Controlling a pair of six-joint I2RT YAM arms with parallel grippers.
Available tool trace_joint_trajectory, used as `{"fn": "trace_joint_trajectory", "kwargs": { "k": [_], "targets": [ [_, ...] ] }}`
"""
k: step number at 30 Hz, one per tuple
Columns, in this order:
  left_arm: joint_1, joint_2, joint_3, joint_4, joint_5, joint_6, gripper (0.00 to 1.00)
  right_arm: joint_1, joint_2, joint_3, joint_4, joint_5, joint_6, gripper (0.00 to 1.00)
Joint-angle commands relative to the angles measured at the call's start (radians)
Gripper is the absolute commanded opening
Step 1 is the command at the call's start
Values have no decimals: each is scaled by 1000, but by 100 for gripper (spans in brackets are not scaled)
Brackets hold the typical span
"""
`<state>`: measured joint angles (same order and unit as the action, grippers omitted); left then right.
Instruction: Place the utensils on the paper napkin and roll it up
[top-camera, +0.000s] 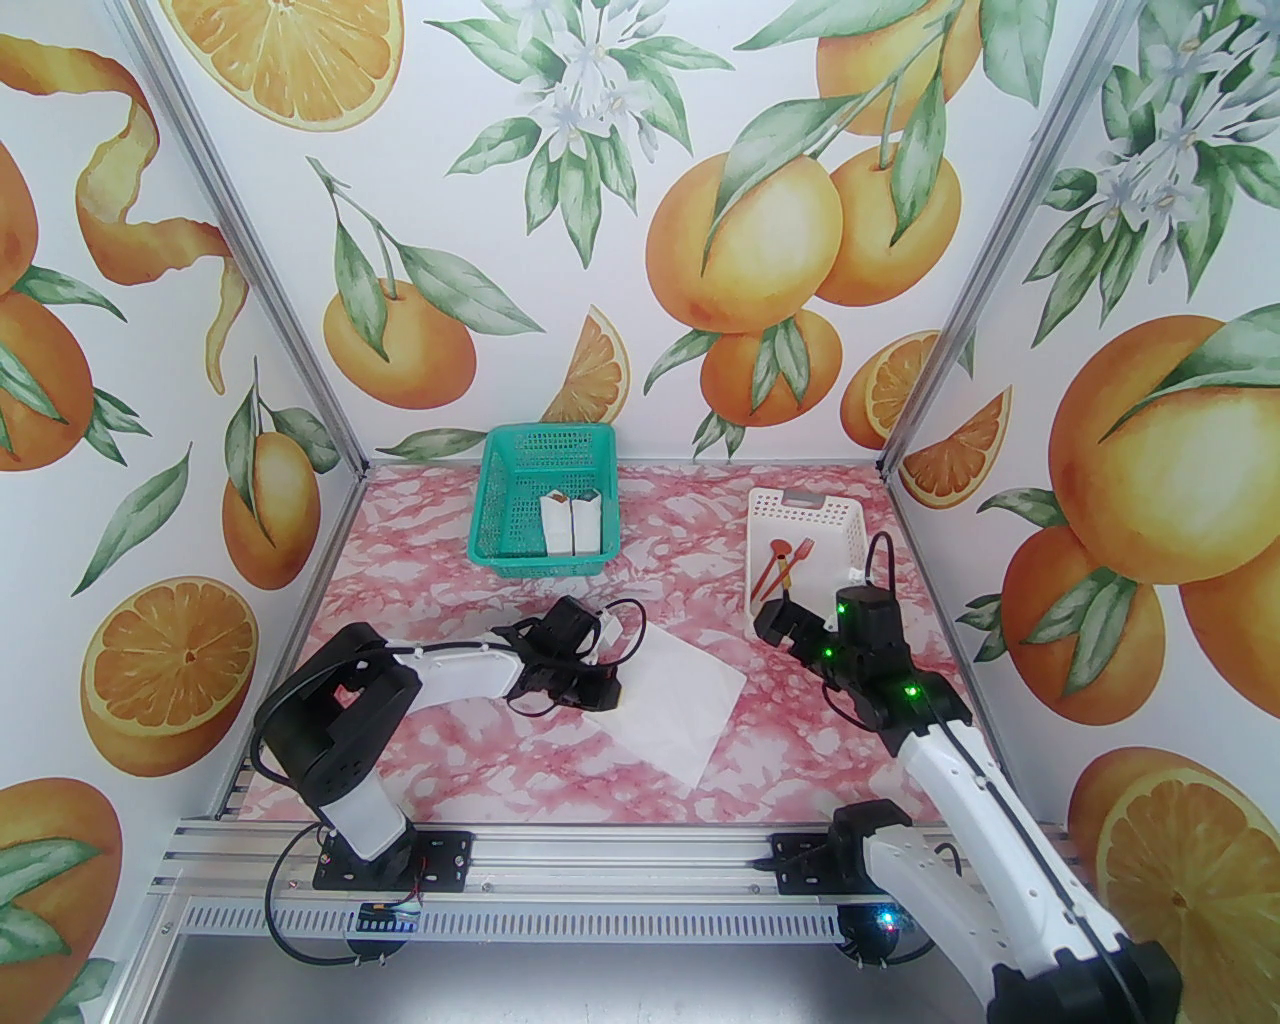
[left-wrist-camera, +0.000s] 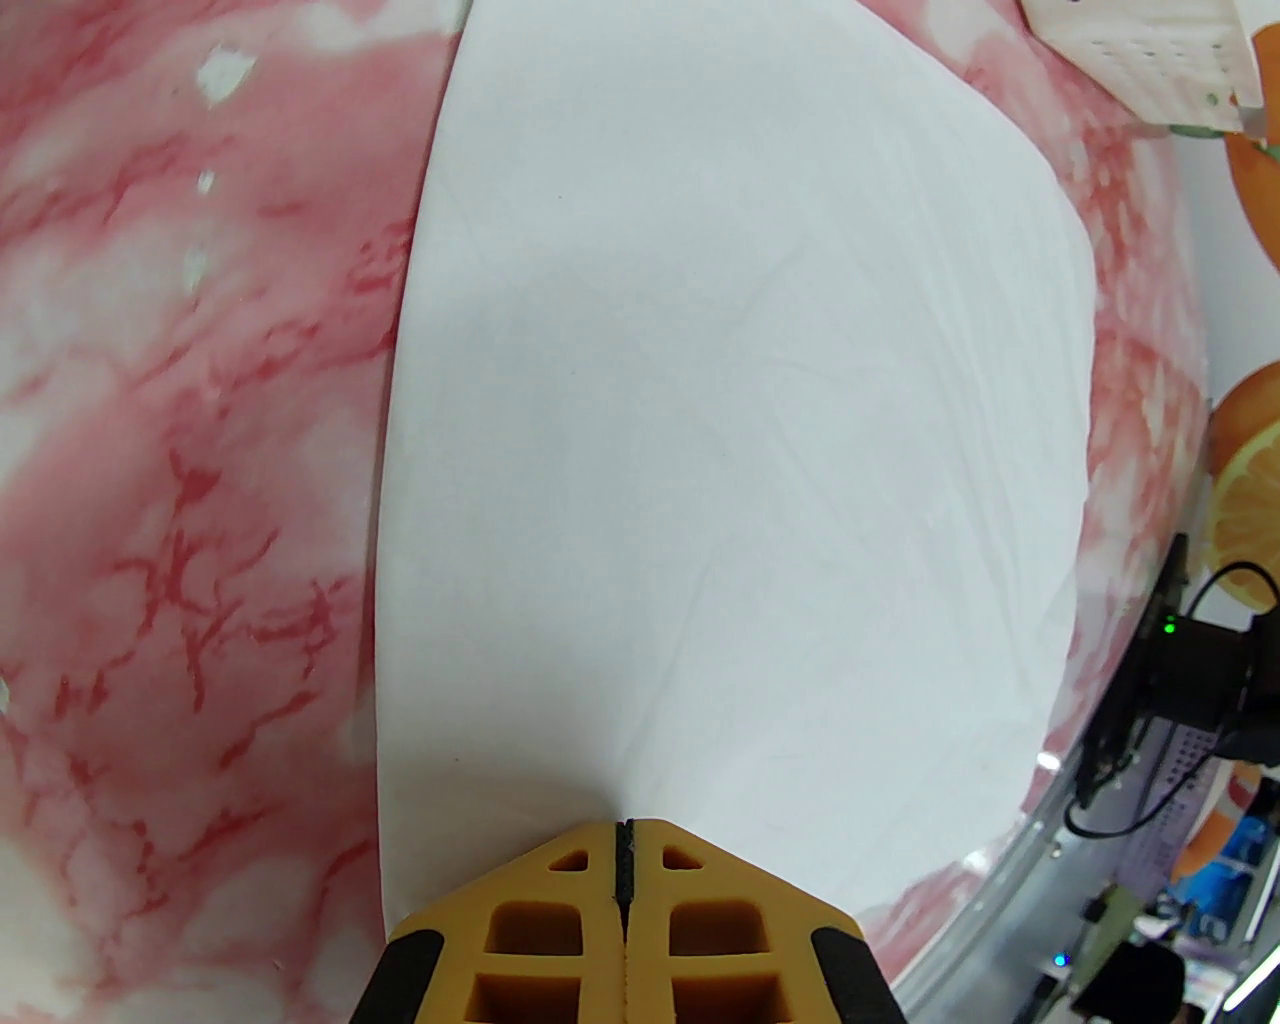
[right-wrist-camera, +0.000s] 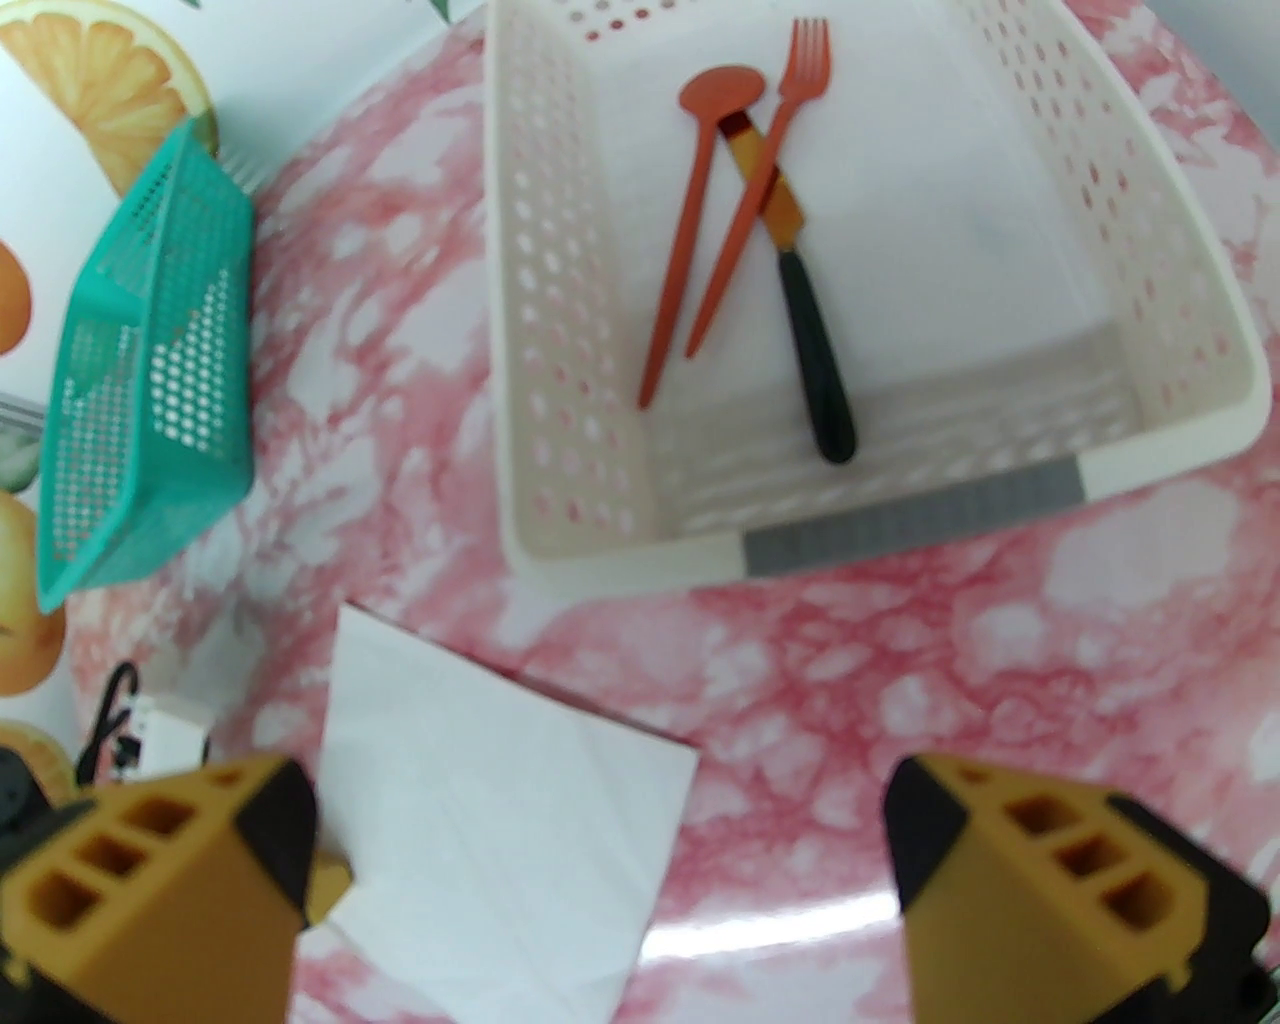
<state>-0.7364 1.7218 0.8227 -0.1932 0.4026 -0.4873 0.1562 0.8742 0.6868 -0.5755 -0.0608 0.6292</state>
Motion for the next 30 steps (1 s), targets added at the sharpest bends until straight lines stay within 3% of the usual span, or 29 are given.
{"fn": "trace_joint_trajectory", "kwargs": {
  "k": [1,8,18,26,30],
  "targets": [
    [-3,29,27,-87,-64,64,9,3,34,76,-63,58,-51,100],
    [-1,-36,96,-108,-41,87,26,5,136,179,-109,95,-80,100],
    [22,-180,198,-157,-42,118,40,4,303,296,-94,163,-49,98],
    [106,-395,258,-229,-144,221,56,0,431,344,-20,176,-36,98],
    [147,-495,275,-229,-203,293,68,-15,497,359,11,158,-29,94]
  ]
}}
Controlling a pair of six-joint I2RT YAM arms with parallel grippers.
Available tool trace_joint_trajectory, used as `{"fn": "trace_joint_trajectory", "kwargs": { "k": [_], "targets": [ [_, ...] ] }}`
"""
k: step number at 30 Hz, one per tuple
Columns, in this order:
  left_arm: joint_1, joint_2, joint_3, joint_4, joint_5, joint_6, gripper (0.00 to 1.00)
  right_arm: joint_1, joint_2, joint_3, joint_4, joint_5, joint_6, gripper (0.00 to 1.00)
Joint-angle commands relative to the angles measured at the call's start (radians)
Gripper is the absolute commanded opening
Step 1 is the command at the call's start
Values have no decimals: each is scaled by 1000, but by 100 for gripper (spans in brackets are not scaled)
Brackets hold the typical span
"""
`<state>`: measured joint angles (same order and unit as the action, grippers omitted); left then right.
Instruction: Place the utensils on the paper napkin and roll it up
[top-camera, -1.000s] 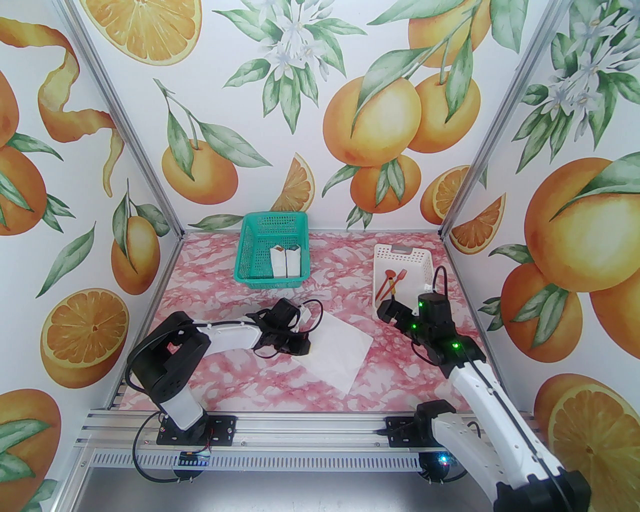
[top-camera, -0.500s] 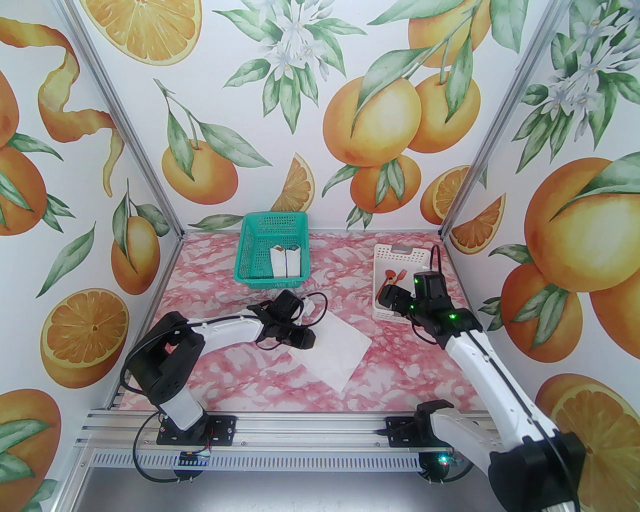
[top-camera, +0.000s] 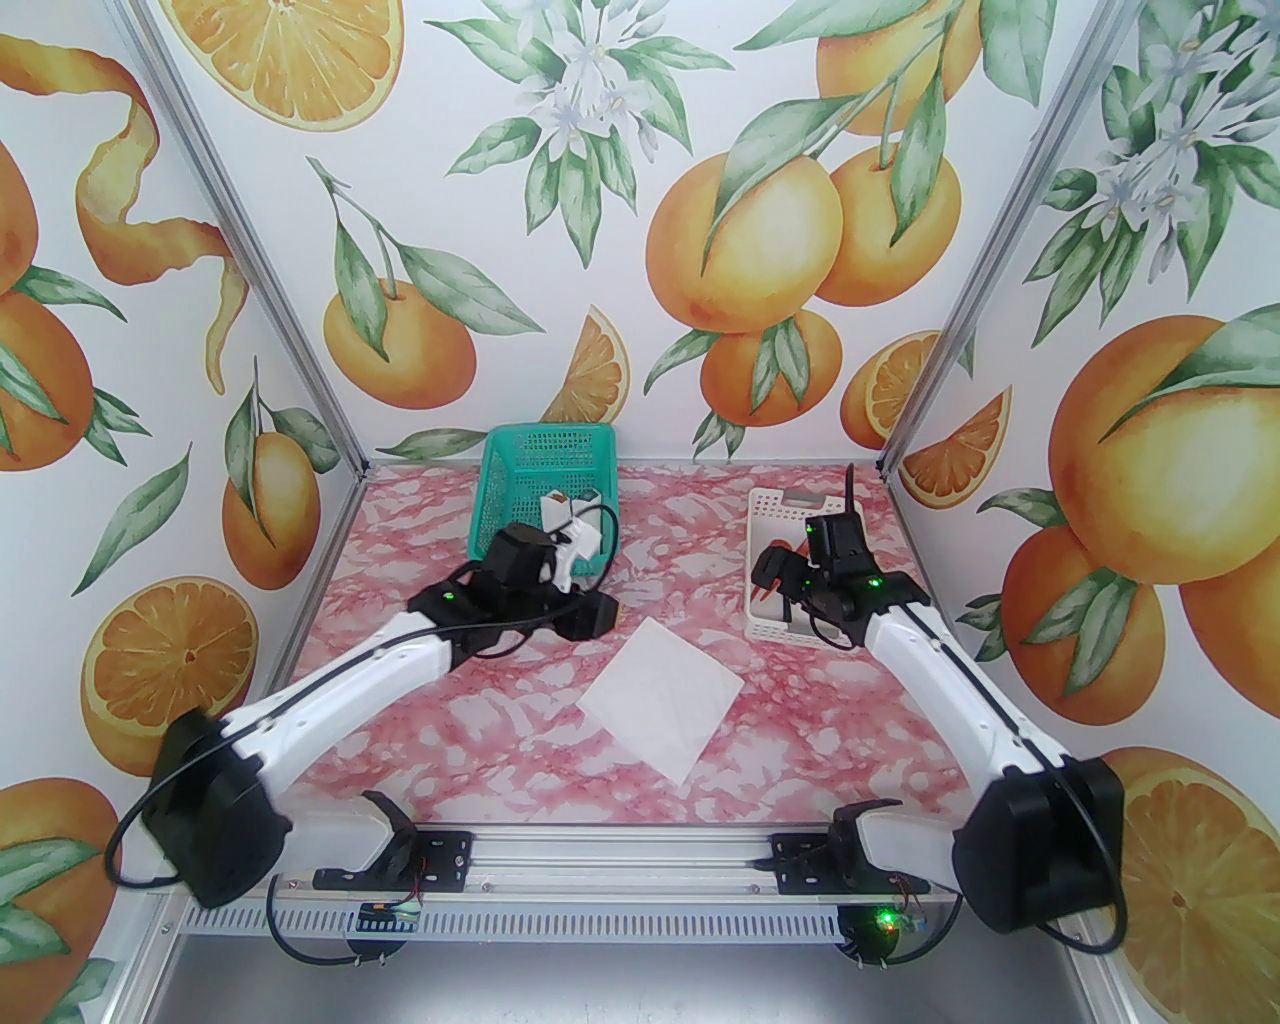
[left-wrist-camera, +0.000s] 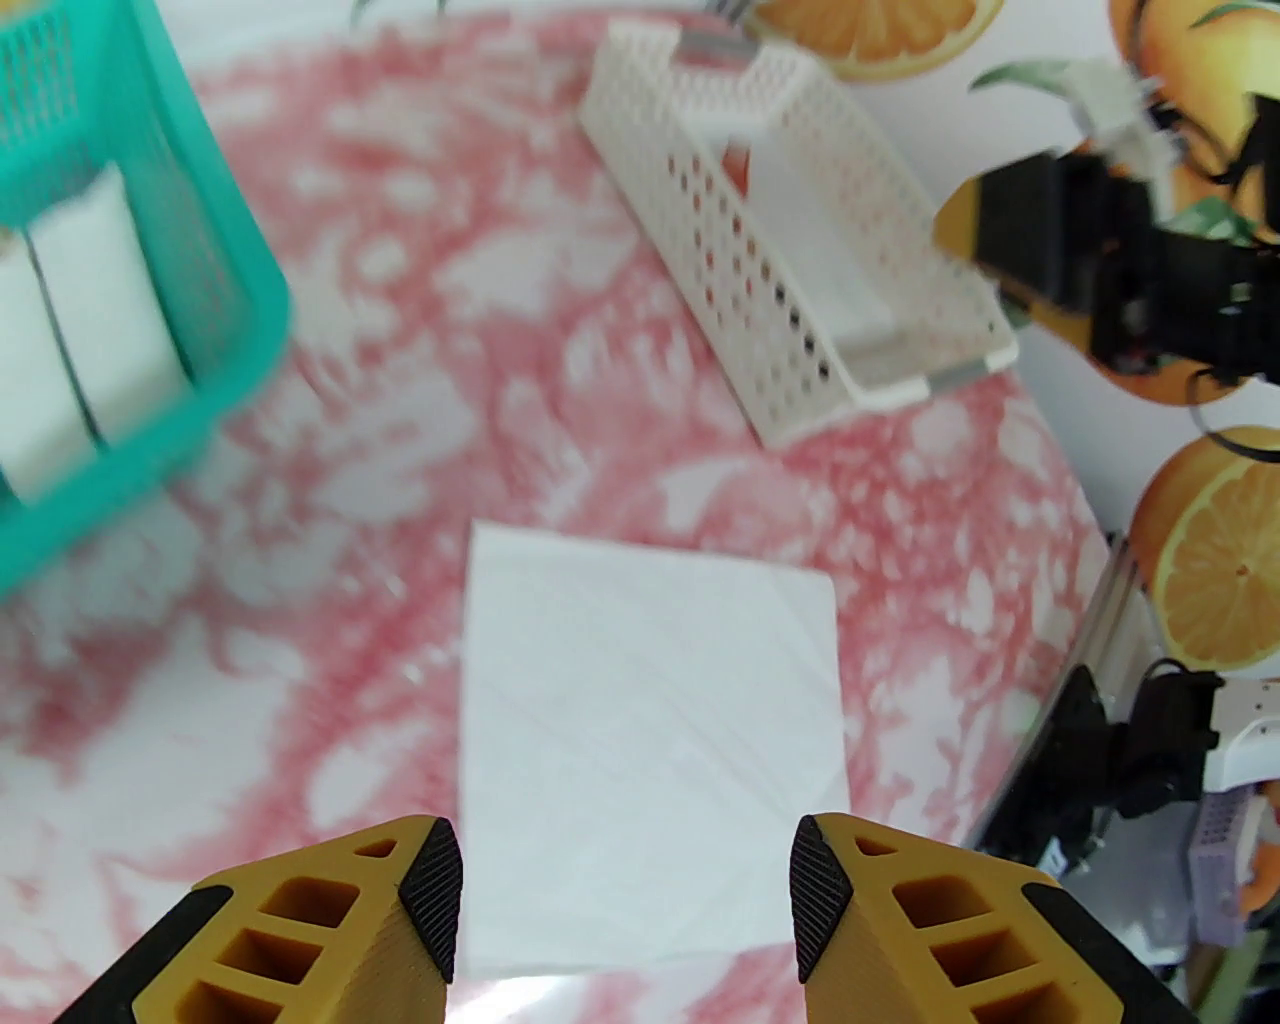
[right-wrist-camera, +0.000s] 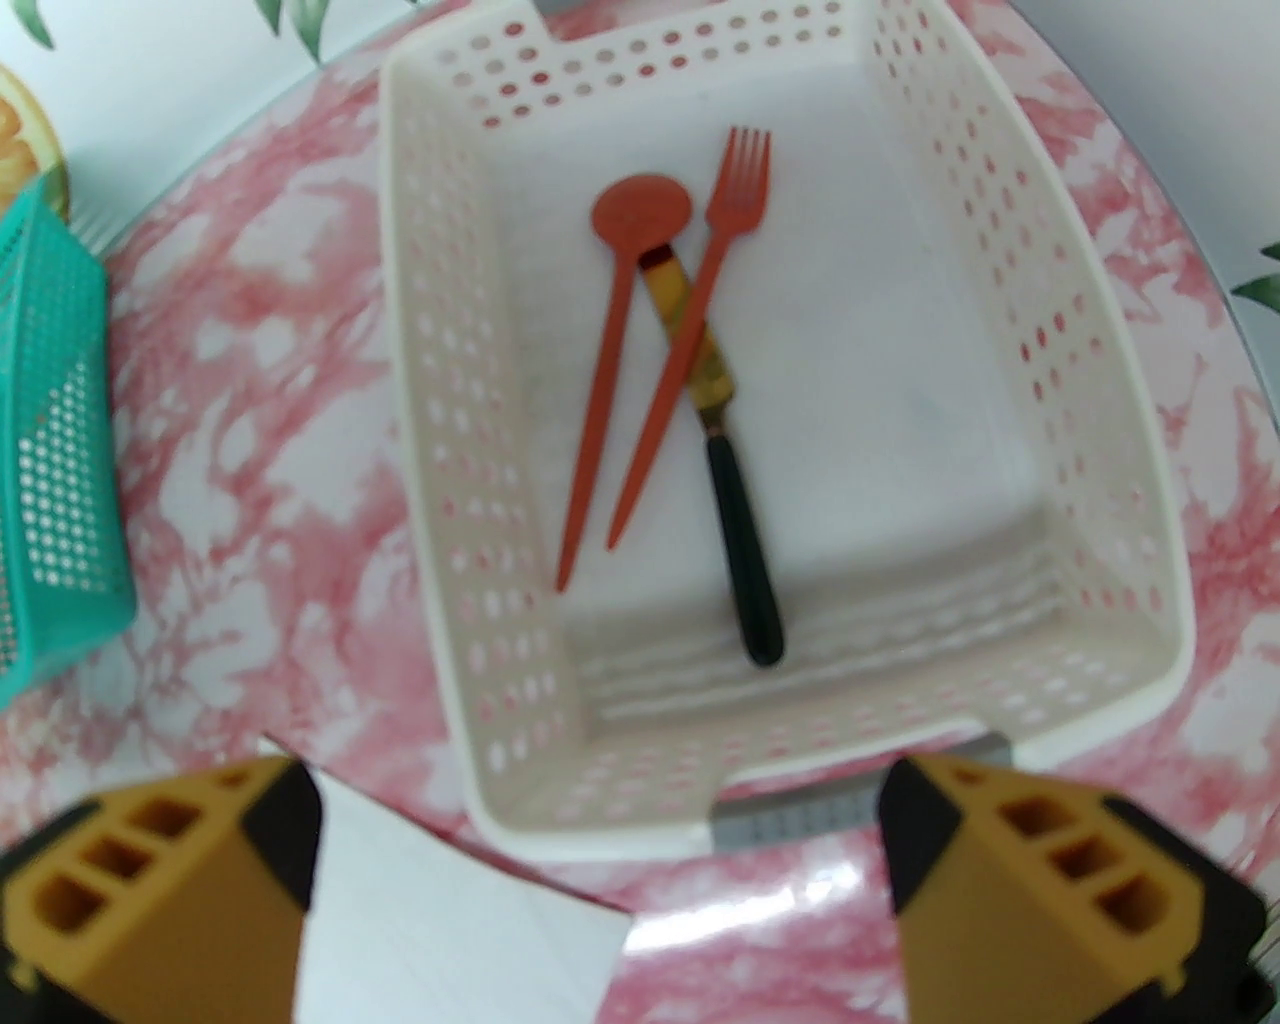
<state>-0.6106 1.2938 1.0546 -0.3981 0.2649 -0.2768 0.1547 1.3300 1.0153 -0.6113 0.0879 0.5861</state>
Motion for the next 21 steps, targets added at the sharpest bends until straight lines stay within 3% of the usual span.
{"fn": "trace_joint_trajectory", "kwargs": {
  "k": [1,9,14,21],
  "targets": [
    [28,-86,46,-22,-82,102,71,-20,58,34,57,-1,15,93],
    [49,-157,90,22,-174,290,94,-72,180,91,62,-13,2,86],
    [50,-199,53,142,-181,427,98,-95,250,119,74,-26,5,80],
    [51,-261,-174,450,-139,565,100,-123,358,159,111,-56,34,69]
  ]
}}
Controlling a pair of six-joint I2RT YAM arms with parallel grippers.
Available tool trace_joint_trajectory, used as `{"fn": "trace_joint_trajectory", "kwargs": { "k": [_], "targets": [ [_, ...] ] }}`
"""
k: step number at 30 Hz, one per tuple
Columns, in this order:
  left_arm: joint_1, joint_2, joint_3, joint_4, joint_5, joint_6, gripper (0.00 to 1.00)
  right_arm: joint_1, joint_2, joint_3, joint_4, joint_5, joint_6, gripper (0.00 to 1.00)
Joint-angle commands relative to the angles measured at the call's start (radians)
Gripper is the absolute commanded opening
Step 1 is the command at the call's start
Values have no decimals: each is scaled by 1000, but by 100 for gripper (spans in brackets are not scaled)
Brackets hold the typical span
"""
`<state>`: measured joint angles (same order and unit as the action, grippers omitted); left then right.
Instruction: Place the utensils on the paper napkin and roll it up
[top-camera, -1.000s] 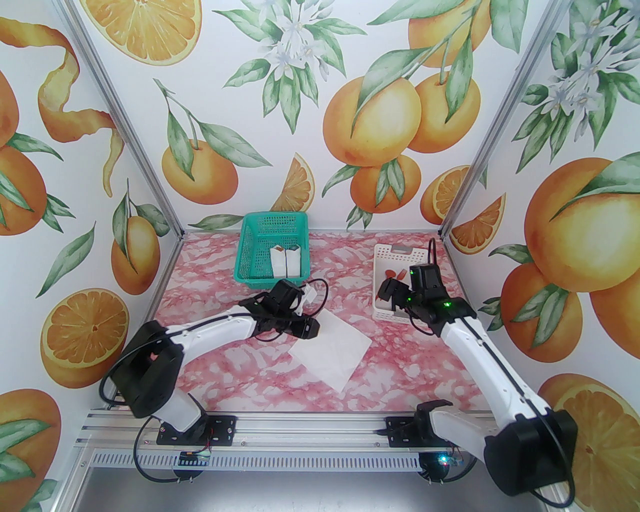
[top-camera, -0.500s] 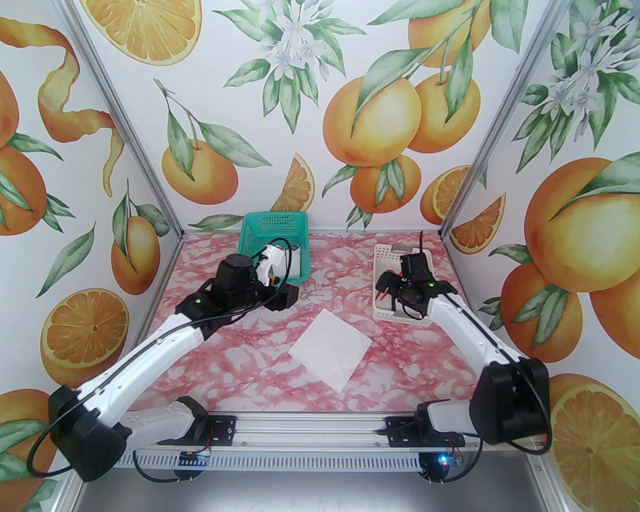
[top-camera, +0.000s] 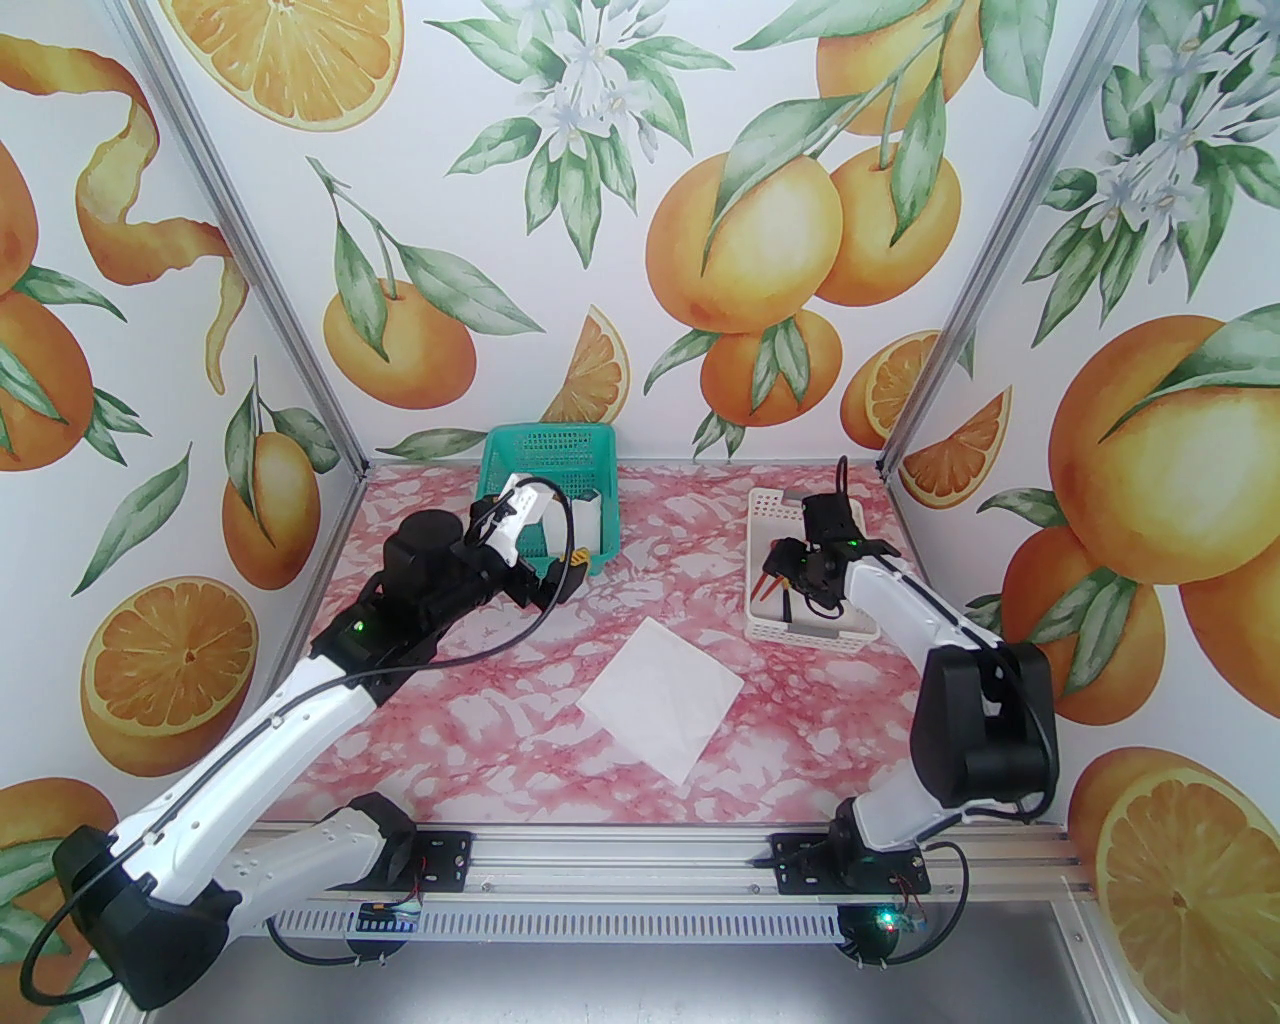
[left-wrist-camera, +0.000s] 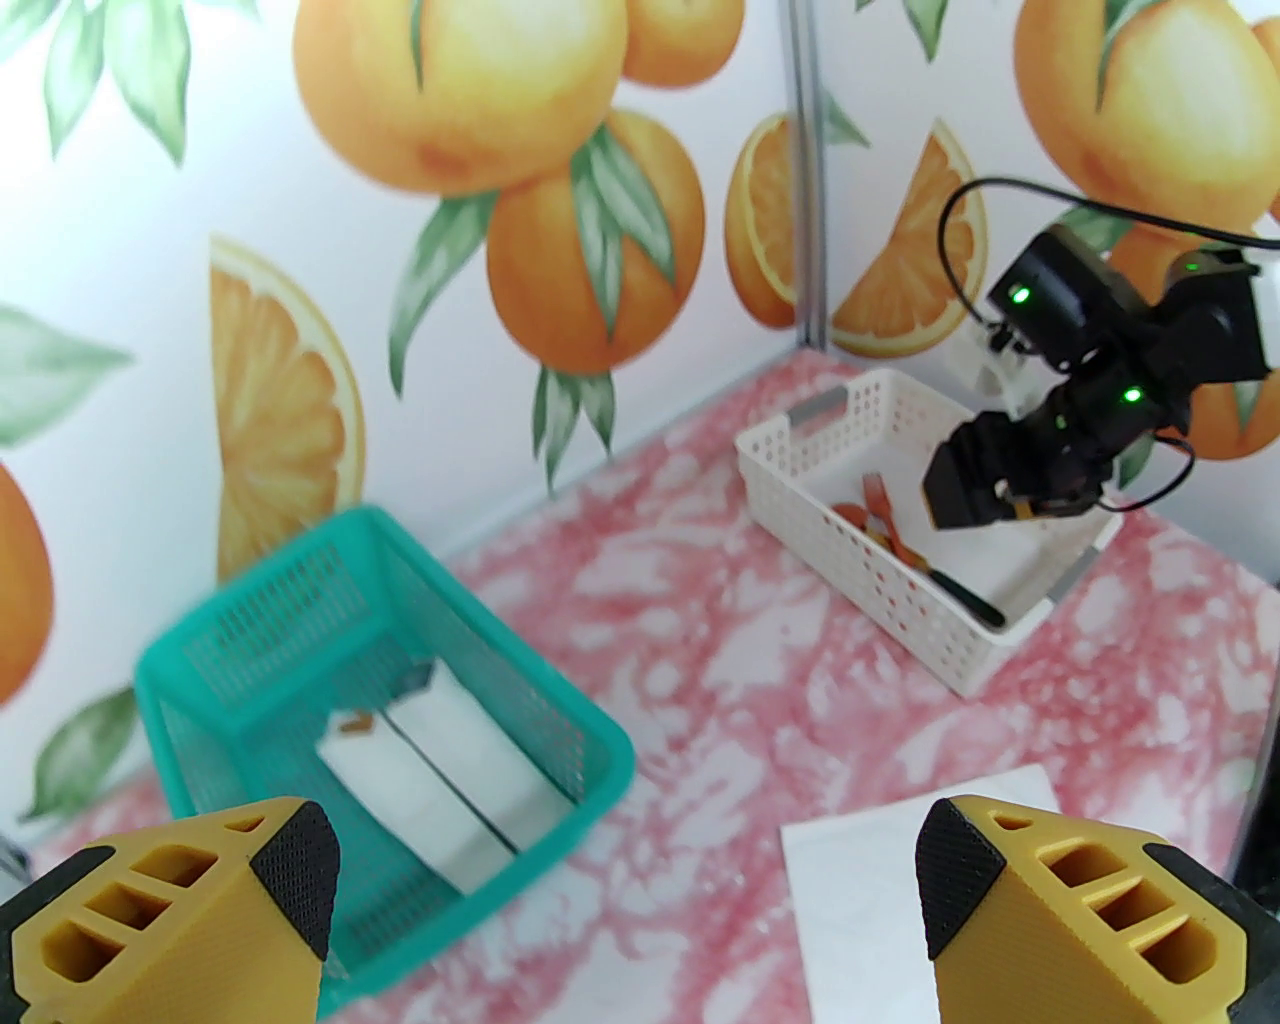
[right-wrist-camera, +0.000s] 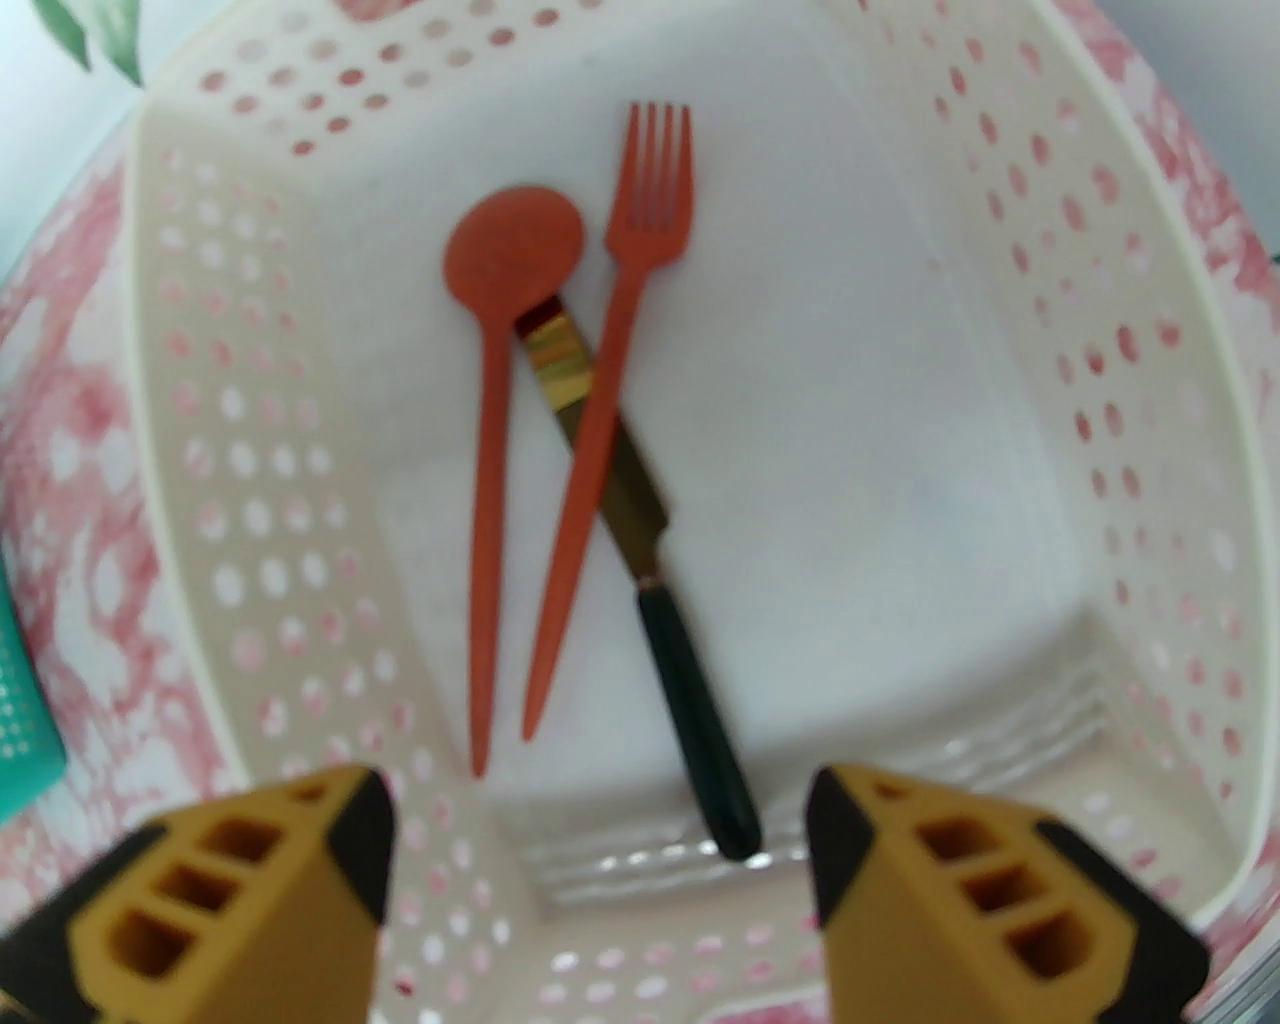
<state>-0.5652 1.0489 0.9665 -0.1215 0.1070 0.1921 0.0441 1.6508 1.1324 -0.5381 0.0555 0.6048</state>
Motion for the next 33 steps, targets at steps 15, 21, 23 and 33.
{"fn": "trace_joint_trajectory", "kwargs": {
  "k": [15,21,23,33],
  "targets": [
    [5,29,-228,297,53,100,100,-60,281,178,66,-100,87,45],
    [5,31,-226,292,58,106,100,-60,332,223,57,-92,92,41],
    [4,30,-226,290,59,106,100,-61,343,234,53,-84,92,40],
    [4,34,-225,284,59,104,100,-86,383,259,42,-71,81,34]
  ]
}}
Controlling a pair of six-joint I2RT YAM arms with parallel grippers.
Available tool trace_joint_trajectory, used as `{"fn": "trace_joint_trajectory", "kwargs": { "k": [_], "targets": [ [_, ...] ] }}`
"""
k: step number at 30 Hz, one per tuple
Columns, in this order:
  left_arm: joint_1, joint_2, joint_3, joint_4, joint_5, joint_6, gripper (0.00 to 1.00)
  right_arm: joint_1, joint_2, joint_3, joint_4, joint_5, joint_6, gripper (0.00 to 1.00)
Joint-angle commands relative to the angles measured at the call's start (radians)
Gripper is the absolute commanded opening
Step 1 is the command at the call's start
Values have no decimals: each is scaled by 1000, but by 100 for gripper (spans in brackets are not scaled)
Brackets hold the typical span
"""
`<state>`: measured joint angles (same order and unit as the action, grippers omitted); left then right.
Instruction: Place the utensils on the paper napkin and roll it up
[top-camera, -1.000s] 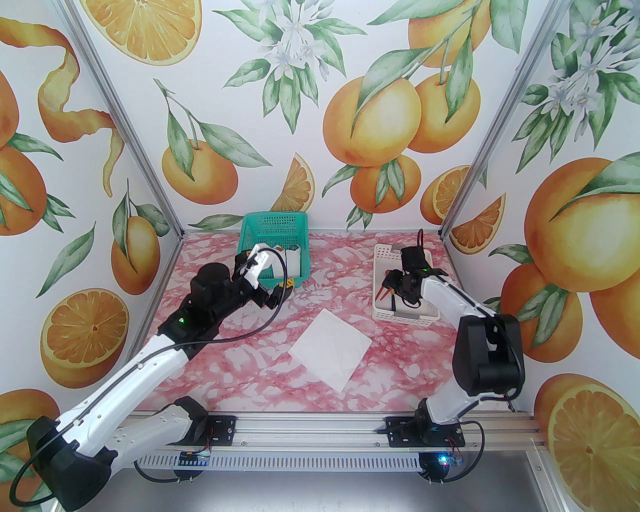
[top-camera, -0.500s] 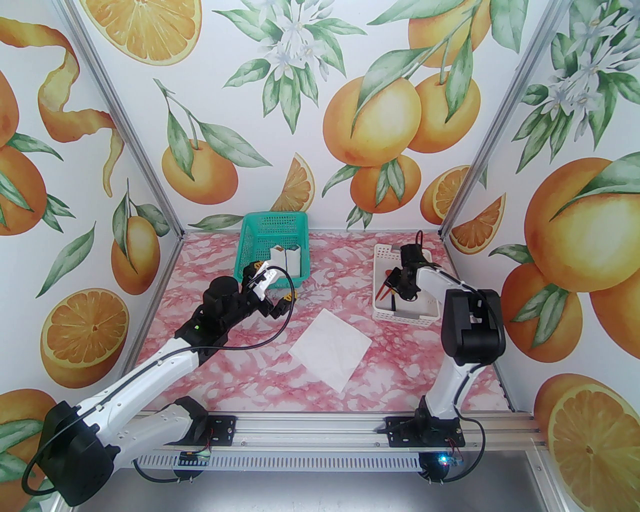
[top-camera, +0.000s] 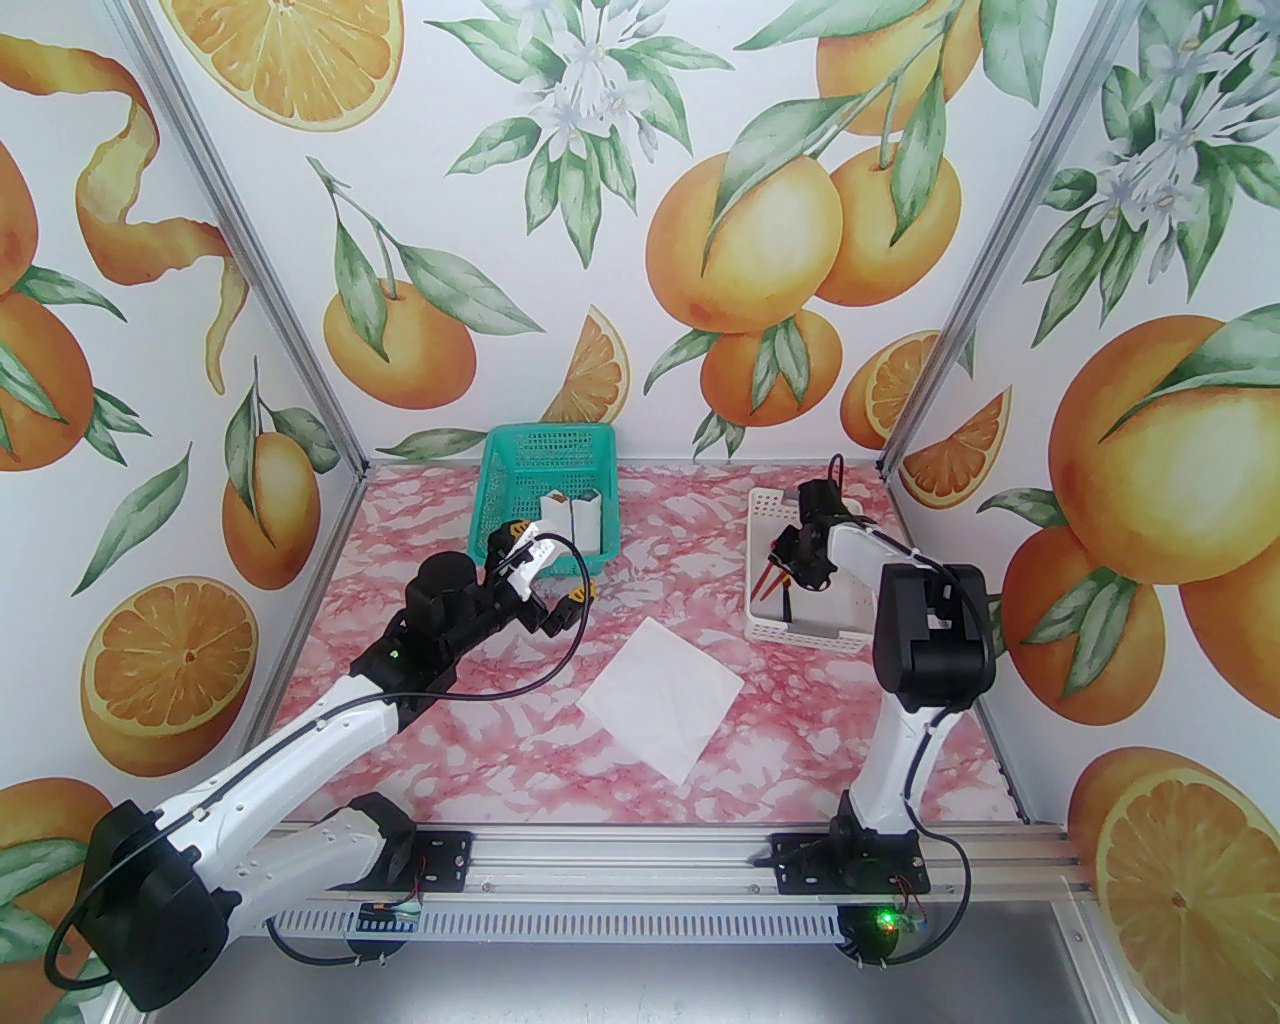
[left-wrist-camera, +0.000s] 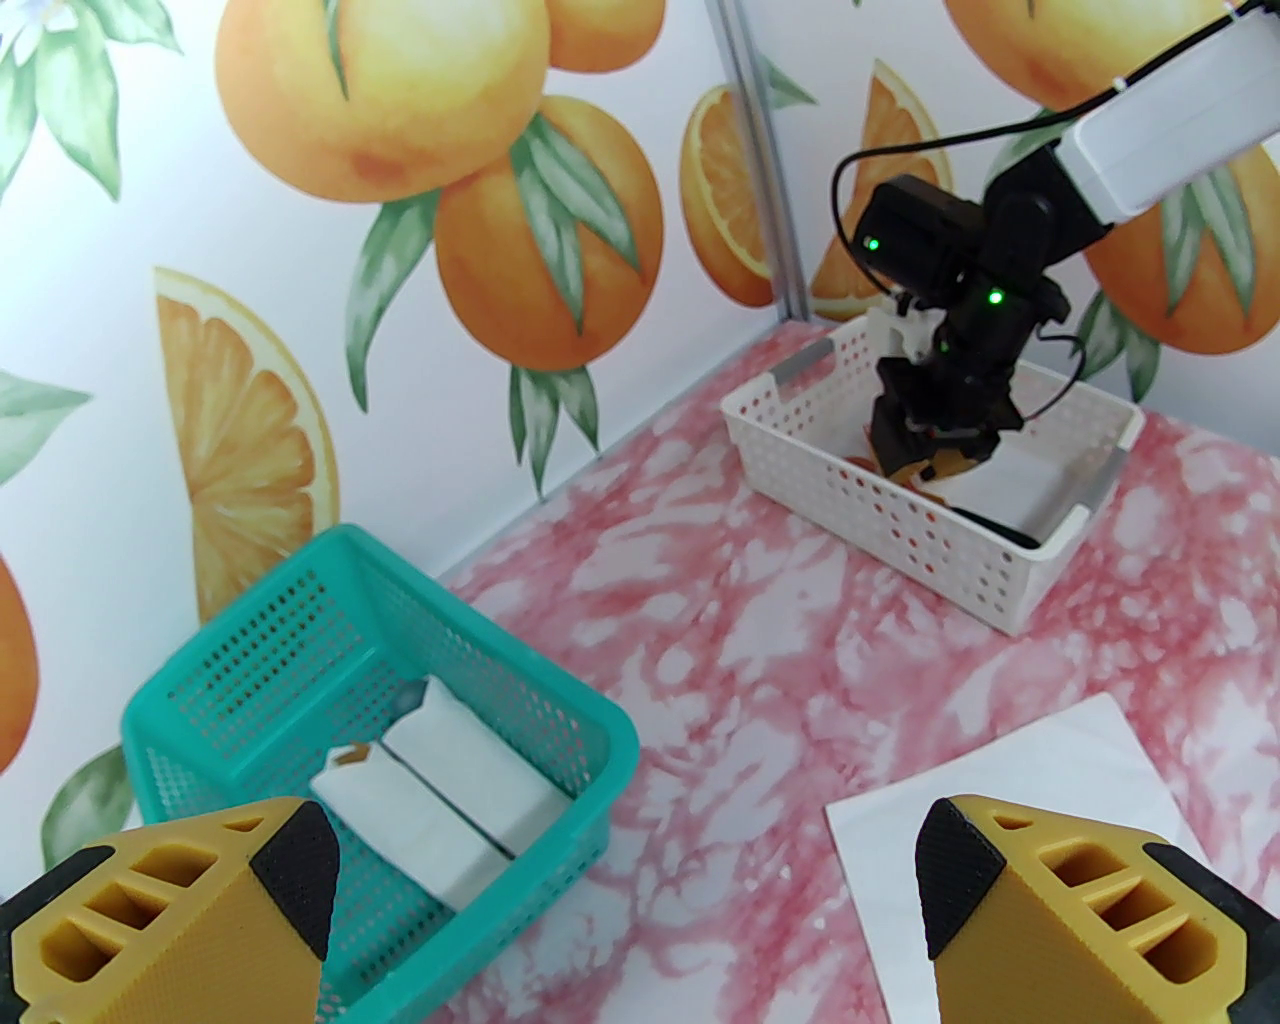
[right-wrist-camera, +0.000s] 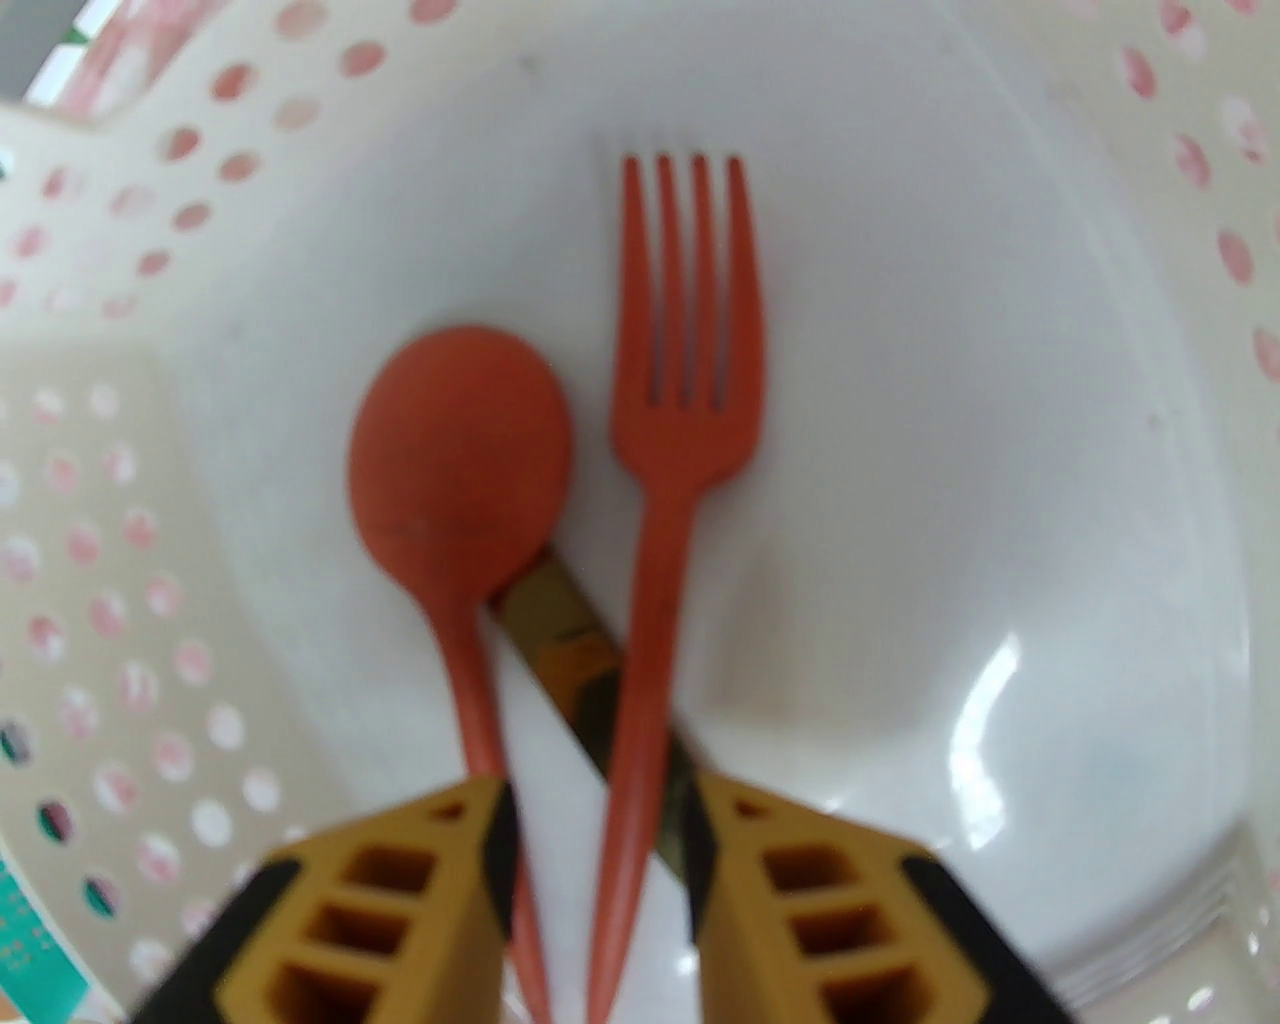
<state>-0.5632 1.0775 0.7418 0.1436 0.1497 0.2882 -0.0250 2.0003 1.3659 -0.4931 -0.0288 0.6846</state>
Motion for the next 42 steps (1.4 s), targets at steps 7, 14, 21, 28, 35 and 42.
{"fn": "trace_joint_trajectory", "kwargs": {
  "k": [7,14,21,28,35,42],
  "targets": [
    [3,9,3,13,14,13,100,-27,63,47,-18,6,-11,31],
    [3,10,5,10,13,16,100,-28,84,64,-23,1,-14,29],
    [4,10,6,7,14,17,100,-29,97,70,-25,-14,-14,22],
    [3,10,6,6,17,19,100,-29,69,64,-20,-3,-16,15],
    [4,7,8,3,18,21,100,-29,15,65,-23,13,-28,14],
    [3,3,8,2,22,20,100,-29,-38,65,-32,21,-42,14]
  ]
}}
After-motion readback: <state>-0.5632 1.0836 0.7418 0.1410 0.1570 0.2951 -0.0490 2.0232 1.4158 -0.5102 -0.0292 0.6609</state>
